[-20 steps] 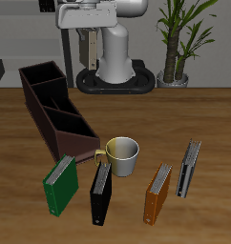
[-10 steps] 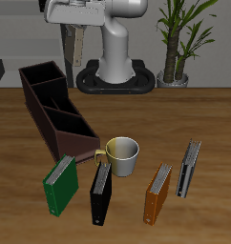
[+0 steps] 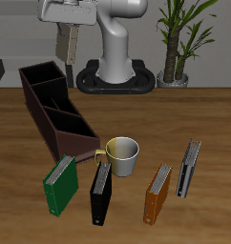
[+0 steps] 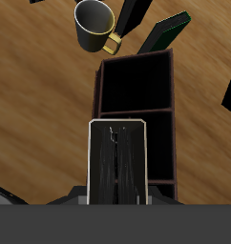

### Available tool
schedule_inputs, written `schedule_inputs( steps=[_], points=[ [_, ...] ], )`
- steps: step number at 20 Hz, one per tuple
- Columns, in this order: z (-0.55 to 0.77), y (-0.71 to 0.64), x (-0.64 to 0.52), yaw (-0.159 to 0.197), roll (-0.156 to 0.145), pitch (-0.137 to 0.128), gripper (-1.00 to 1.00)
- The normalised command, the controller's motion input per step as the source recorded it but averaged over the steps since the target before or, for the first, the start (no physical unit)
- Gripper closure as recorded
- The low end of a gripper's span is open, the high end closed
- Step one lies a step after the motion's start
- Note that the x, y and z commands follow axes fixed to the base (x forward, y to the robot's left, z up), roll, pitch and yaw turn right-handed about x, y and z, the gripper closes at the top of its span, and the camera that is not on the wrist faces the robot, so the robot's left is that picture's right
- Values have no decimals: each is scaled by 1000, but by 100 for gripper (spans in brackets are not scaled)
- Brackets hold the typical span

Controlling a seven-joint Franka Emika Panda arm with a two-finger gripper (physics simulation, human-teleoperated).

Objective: Place the yellow book into the right desk caddy's back compartment

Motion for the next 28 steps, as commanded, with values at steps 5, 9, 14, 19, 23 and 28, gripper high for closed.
schedule_inputs(
  steps=[5,9,14,19,23,28],
  points=[
    [-177,-334,-71,153,-69,-34,100],
    [-221,-176,44,34,-51,-14,100],
    [-119,47,-2,21,-14,-28,100],
    [127,50,-56,55,4,-114,100],
    [126,-98,-7,11,-31,-102,100],
    [-52,-20,1,-7,-9,-37,100]
  ],
)
